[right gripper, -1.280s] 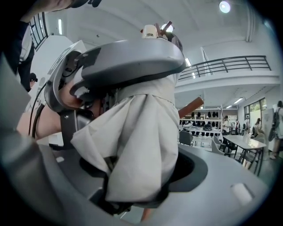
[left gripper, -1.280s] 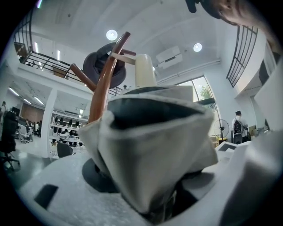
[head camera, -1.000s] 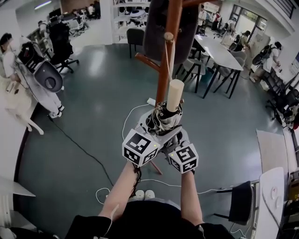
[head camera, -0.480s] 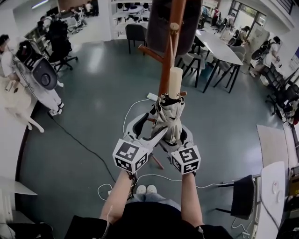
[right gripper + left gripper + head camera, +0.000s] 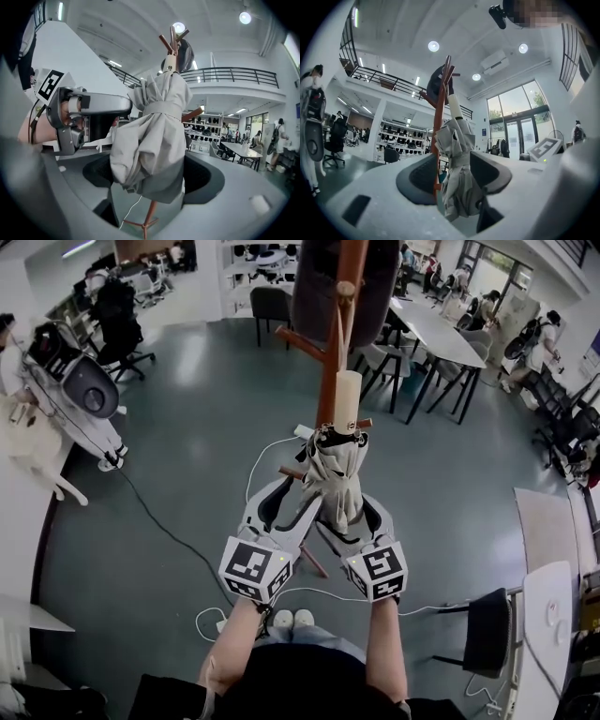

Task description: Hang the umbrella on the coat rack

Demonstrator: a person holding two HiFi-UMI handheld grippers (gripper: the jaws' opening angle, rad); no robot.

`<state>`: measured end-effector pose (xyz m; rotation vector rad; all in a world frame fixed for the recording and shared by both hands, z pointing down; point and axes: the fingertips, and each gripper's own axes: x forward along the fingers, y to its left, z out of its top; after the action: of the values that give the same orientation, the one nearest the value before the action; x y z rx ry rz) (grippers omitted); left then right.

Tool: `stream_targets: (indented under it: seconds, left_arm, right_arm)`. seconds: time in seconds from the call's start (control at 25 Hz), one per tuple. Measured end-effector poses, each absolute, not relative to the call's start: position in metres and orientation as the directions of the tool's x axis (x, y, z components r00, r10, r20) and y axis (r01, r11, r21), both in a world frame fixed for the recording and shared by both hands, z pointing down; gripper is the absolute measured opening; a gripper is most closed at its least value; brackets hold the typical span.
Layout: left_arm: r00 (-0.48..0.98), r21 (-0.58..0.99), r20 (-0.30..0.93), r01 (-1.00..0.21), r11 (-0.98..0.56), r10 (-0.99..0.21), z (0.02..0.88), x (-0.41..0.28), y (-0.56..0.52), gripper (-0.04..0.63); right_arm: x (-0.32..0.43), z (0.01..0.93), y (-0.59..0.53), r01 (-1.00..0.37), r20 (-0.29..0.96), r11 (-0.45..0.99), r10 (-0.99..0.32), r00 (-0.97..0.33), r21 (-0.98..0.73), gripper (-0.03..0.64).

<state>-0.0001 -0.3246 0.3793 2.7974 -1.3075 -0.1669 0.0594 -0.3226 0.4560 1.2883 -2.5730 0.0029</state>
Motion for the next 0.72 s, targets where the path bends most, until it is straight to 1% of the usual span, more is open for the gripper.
stream_targets:
  seconds: [0.12,0.2,0.24,0.28,0.32,0.4,0.44,0.6,0.72]
  left_arm:
    - [0.611,0.074,-0.095,-0.783,-0.617,-0.786,0.373,0.0,-0.317,0.178]
    - [0.606,0.065,-0.102,-0.787,-0.613,-0.789,0.37,0.0,-0.313,0.154]
    - [0.604,0.061,-0.104,-0.789,-0.611,-0.79,0.369,0.0,-0.311,0.144]
    - [0.599,0.057,-0.104,-0.793,-0.606,-0.794,0.369,-0.001,-0.31,0.136]
    - [0.593,0.051,-0.104,-0.799,-0.599,-0.799,0.368,-0.003,-0.31,0.122]
    - [0.579,0.039,-0.105,-0.81,-0.585,-0.809,0.366,-0.004,-0.309,0.087]
    - [0.574,0.033,-0.107,-0.814,-0.579,-0.812,0.364,-0.003,-0.308,0.067]
    - [0.555,0.023,-0.126,-0.827,-0.562,-0.822,0.356,-0.001,-0.307,0.037]
    - [0.531,0.019,-0.141,-0.843,-0.538,-0.836,0.355,-0.003,-0.309,0.008]
  right_arm:
    - [0.065,0.451,-0.306,-0.707,0.287,0.695,-0.709,-0.644,0.128,0.408]
    - [0.073,0.441,-0.298,-0.676,0.287,0.721,-0.687,-0.668,0.152,0.365]
    - [0.077,0.435,-0.296,-0.678,0.267,0.717,-0.693,-0.669,0.163,0.338]
    - [0.08,0.427,-0.295,-0.691,0.235,0.703,-0.709,-0.665,0.166,0.314]
    - [0.082,0.418,-0.294,-0.714,0.193,0.682,-0.731,-0.655,0.16,0.275]
    - [0.087,0.4,-0.294,-0.763,0.098,0.634,-0.774,-0.626,0.131,0.177]
    - [0.088,0.393,-0.294,-0.779,0.053,0.617,-0.787,-0.615,0.116,0.142]
    - [0.091,0.374,-0.295,-0.835,-0.076,0.544,-0.832,-0.549,0.078,0.087]
    - [0.097,0.369,-0.296,-0.872,-0.137,0.489,-0.861,-0.489,0.041,0.04]
